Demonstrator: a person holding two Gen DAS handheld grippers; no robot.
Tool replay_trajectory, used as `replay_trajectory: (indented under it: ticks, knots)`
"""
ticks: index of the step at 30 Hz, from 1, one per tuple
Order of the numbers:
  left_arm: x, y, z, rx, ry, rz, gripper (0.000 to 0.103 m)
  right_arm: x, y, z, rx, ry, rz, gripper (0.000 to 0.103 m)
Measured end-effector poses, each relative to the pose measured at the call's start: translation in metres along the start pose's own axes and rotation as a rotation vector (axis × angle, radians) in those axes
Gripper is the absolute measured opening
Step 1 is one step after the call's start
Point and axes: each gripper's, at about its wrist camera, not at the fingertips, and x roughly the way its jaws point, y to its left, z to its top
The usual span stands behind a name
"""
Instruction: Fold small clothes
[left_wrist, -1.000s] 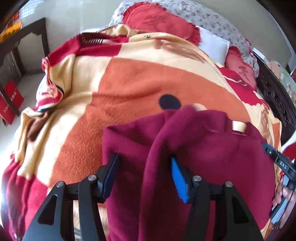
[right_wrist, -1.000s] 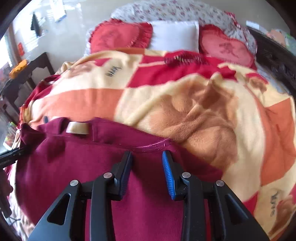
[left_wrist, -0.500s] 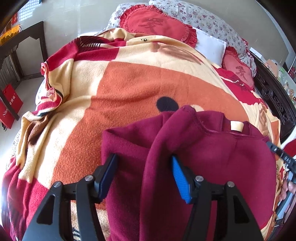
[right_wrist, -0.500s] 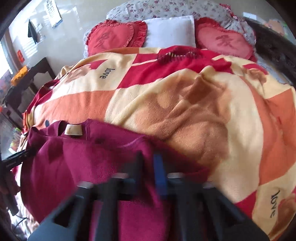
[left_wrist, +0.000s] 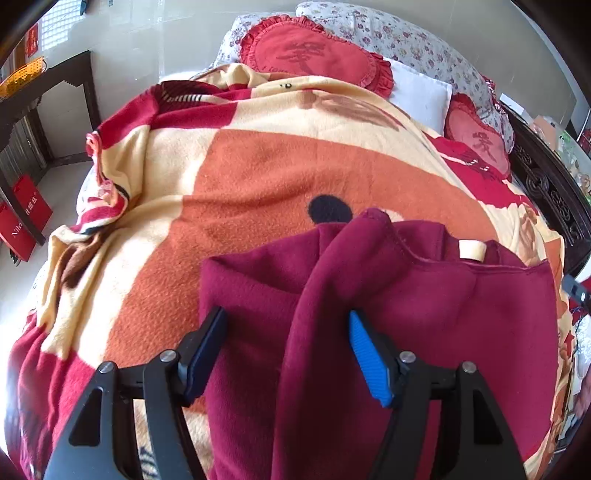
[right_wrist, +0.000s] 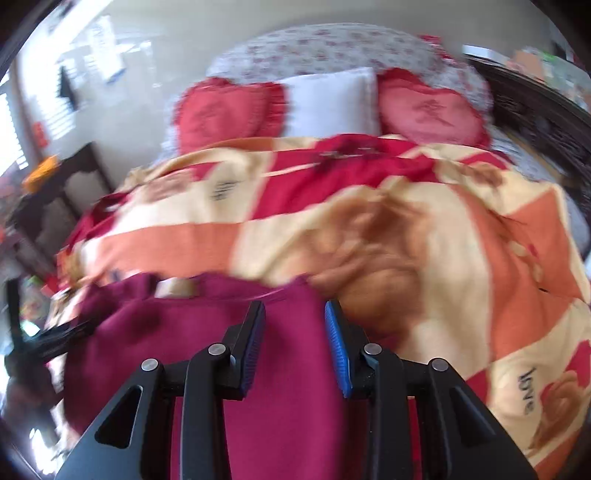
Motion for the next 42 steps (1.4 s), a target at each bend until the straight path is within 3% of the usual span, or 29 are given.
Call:
replay_trajectory:
  ticks: [5,11,15,18,21,23,25,35,42]
  knots:
    - [-0.024,0.007,-0.008,0.008,-0.005,0.009,0.071,0.018,0.066,-0.013,-0.117,0.076,0.156,0.014]
    - [-0.056,0.038,-0.042,-0.031,-0.001,-0.023,0.071,0.046,0.148,-0.018,-0.26,0.097,0.244,0.014]
    - [-0.058,0.046,-0.069,-0.025,0.042,-0.035,0.071,0.075,0.192,-0.013,-0.257,0.14,0.314,0.014]
    - [-0.055,0.047,-0.082,-0.031,0.057,-0.052,0.072,0.106,0.221,-0.01,-0.262,0.189,0.32,0.014]
    - [-0.052,0.046,-0.087,-0.038,0.06,-0.058,0.072,0.138,0.246,-0.011,-0.292,0.235,0.273,0.014]
    - [-0.05,0.046,-0.089,-0.046,0.068,-0.071,0.072,0.156,0.252,-0.015,-0.297,0.282,0.233,0.014]
    - [-0.048,0.046,-0.091,-0.048,0.066,-0.074,0.074,0.157,0.253,-0.015,-0.288,0.268,0.226,0.014]
    - [-0.051,0.044,-0.096,-0.054,0.051,-0.063,0.074,0.107,0.243,-0.02,-0.293,0.257,0.3,0.015]
    - [-0.053,0.047,-0.097,-0.067,0.054,-0.073,0.077,0.117,0.262,-0.021,-0.266,0.332,0.338,0.031]
